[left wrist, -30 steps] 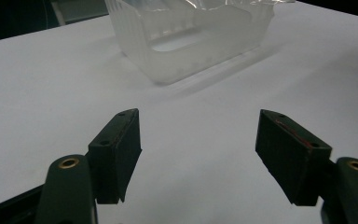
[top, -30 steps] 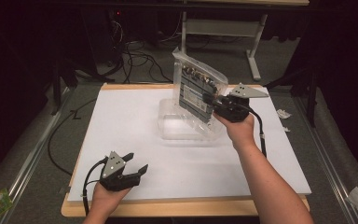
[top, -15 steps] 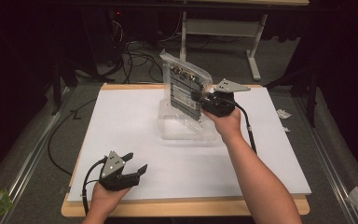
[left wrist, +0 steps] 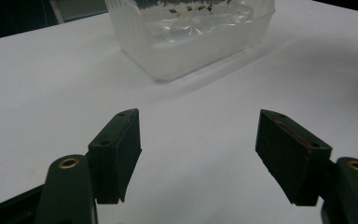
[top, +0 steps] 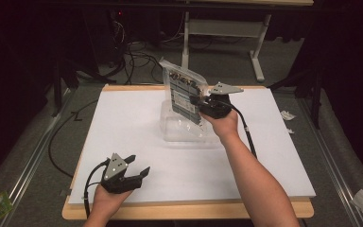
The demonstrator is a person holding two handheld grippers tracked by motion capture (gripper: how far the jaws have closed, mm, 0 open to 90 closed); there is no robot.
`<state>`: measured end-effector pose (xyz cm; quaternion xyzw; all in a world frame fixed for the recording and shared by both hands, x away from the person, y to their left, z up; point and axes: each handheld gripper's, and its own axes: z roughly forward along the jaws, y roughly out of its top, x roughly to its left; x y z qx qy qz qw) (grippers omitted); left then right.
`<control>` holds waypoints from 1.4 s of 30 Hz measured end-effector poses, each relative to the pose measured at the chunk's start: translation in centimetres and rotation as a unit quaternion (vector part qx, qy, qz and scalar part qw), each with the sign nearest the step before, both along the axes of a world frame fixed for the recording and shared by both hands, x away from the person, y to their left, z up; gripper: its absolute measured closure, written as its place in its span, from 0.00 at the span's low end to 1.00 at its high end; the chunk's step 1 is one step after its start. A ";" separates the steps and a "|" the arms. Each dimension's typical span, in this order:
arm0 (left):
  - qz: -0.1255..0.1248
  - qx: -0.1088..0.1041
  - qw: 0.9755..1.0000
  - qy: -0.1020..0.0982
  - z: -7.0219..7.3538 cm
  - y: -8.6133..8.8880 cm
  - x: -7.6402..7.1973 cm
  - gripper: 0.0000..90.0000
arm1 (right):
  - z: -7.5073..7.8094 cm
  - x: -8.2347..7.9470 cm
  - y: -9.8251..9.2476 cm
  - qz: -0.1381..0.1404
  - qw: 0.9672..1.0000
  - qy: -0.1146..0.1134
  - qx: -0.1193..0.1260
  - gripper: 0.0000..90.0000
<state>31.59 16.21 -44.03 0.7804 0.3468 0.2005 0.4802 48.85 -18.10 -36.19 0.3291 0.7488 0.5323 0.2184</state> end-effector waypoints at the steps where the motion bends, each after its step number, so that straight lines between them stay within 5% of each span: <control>1: 0.000 0.000 1.000 0.000 0.0 0.0 0.0 0.35 | -0.2 0.1 0.0 0.001 1.000 -0.003 0.003 0.84; 34: -0.013 -0.001 1.000 0.008 -0.2 -0.5 0.0 0.35 | -5.1 -0.4 -2.5 -0.015 0.998 0.031 0.060 0.84; 42: -0.013 -0.002 1.000 0.008 -0.1 -0.4 0.0 0.35 | -5.0 -0.5 -2.3 -0.021 0.998 0.032 0.057 0.83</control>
